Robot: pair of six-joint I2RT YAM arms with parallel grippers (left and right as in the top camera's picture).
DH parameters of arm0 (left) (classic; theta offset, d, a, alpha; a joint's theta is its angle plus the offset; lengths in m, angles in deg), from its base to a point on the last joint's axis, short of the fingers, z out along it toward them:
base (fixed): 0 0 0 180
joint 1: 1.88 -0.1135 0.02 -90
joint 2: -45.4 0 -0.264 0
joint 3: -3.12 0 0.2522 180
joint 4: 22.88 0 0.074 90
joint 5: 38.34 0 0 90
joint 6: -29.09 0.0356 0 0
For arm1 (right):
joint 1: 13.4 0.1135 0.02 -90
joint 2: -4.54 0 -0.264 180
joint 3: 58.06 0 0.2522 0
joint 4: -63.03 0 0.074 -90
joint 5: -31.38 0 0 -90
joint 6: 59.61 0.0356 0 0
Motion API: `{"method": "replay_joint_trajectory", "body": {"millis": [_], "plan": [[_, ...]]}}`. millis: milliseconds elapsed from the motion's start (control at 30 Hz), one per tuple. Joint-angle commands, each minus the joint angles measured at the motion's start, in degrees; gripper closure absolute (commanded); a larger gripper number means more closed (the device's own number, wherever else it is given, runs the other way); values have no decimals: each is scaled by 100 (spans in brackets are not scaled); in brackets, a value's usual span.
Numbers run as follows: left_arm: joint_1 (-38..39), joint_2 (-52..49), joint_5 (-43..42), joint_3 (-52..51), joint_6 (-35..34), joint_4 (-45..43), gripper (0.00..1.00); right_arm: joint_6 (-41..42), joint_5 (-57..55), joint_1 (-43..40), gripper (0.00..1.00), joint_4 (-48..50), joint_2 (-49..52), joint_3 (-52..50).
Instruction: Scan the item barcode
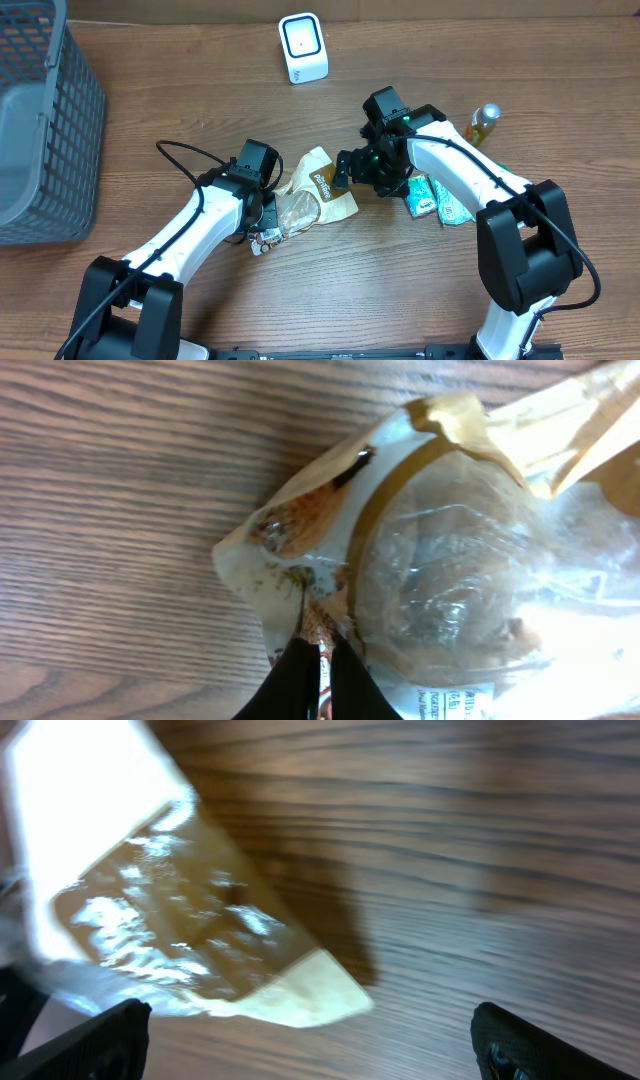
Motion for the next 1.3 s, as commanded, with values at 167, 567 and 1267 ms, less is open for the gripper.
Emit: {"method": "replay_joint_trajectory", "body": {"millis": [167,567,1267], "plan": [[-37,-24,302,-46,-68,-37,88,-387,481,9,0,258,-142,-39],[-59,-275,372,-42,-70,-103,88,-601,1554,9,0,1589,-35,-933],[-149,-278,308,-42,-59,-127,89,-20,2553,212,11,3934,-35,-2000]]}}
